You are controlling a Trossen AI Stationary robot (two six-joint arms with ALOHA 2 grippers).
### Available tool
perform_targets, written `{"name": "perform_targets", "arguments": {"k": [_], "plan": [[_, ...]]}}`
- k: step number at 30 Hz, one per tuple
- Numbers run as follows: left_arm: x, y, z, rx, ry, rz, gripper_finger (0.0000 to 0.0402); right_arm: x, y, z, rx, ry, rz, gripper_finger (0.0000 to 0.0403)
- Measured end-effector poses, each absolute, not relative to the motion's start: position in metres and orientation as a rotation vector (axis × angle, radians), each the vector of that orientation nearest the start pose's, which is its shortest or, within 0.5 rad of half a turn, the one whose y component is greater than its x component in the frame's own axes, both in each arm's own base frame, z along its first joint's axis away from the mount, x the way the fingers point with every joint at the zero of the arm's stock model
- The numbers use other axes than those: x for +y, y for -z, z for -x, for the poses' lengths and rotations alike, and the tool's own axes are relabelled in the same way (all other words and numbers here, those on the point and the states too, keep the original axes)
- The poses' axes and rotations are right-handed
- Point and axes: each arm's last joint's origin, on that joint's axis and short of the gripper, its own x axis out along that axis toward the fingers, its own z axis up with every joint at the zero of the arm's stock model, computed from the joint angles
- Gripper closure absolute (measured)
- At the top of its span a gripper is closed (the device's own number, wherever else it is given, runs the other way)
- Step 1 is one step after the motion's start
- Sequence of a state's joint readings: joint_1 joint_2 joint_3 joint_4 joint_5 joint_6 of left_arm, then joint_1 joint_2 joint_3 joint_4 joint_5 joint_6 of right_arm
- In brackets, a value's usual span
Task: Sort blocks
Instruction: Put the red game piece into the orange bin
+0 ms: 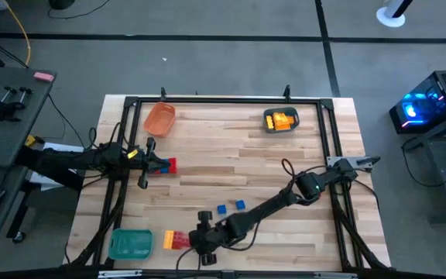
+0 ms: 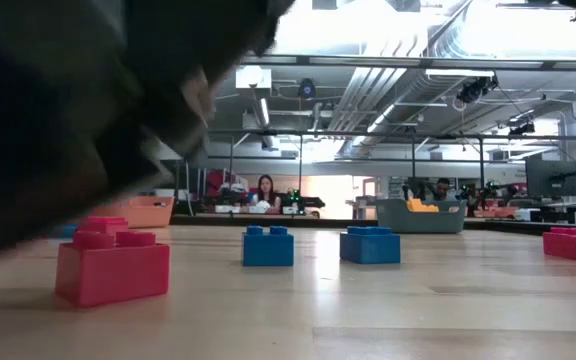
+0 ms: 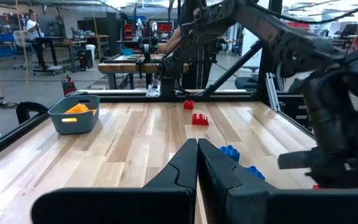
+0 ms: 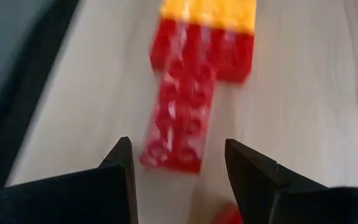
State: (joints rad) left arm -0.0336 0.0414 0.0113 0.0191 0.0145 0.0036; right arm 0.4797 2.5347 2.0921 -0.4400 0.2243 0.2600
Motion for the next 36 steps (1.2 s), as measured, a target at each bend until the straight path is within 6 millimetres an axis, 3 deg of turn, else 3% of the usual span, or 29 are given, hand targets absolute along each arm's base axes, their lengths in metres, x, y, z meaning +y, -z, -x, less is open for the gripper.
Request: {"name": "perform_targets", "arguments": {"k": [19,22,25,28,31,36], "plan": [[-0.004,-0.166,-0.1,0.011,0.048,-0.003,0.0401,0.24,-0.125,-0.491,0.799,-0.065,-0.017,0.0271],[-0.004,-0.166,-0.1,0.011,0.048,-0.004,0.0401,0.236,-0.125,-0.492,0.81,-0.052,-0.026,0.0304],[-0.004,-0.166,-0.1,0.011,0.048,-0.004,0.0401,0.231,-0.124,-0.494,0.819,-0.031,-0.049,0.0374],[-0.004,-0.166,-0.1,0.011,0.048,-0.004,0.0401,0.224,-0.127,-0.497,0.813,-0.011,-0.085,0.0389],[-0.004,-0.166,-0.1,0.011,0.048,-0.004,0.0401,0.216,-0.142,-0.498,0.802,-0.009,-0.09,0.0397],[-0.004,-0.166,-0.1,0.011,0.048,-0.004,0.0401,0.184,-0.2,-0.494,0.787,-0.002,-0.056,0.04]]}}
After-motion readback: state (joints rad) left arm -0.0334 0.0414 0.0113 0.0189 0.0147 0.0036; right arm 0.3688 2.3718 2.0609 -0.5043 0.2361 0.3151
